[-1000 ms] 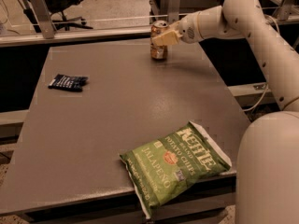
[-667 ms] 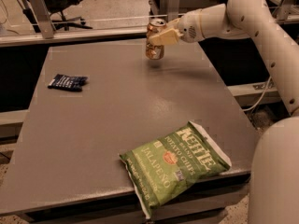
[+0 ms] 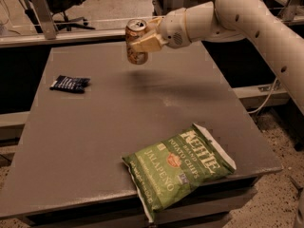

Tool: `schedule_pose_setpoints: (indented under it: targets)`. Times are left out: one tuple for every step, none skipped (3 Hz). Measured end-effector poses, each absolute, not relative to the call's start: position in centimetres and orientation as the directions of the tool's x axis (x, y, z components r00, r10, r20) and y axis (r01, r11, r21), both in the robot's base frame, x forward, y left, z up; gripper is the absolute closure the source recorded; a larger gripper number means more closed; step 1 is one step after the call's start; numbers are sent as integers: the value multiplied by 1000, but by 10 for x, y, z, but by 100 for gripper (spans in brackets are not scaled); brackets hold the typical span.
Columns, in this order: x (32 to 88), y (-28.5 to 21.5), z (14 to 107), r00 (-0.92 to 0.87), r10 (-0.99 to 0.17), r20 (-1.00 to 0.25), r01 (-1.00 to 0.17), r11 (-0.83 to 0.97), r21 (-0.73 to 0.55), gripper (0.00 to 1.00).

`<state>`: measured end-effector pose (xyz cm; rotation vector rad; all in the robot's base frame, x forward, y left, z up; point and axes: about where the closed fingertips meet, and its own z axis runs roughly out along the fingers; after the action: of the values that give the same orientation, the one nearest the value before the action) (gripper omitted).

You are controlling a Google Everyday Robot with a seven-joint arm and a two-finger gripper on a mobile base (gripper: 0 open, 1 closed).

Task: Move orange can near rxbar blueberry

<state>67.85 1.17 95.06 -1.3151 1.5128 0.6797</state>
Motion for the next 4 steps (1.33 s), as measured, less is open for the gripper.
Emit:
schedule_pose_setpoints:
  targets:
    - [656,56,939,107,-430,-896,-962,184,-204,100]
    - [643,92,930,121,-431,-894,-975,119,-190,100]
    - [638,114,920,105,-424,-899,-987,68,-147,81]
    - [636,129,908,74,-416,-907,-995,37,-98,59]
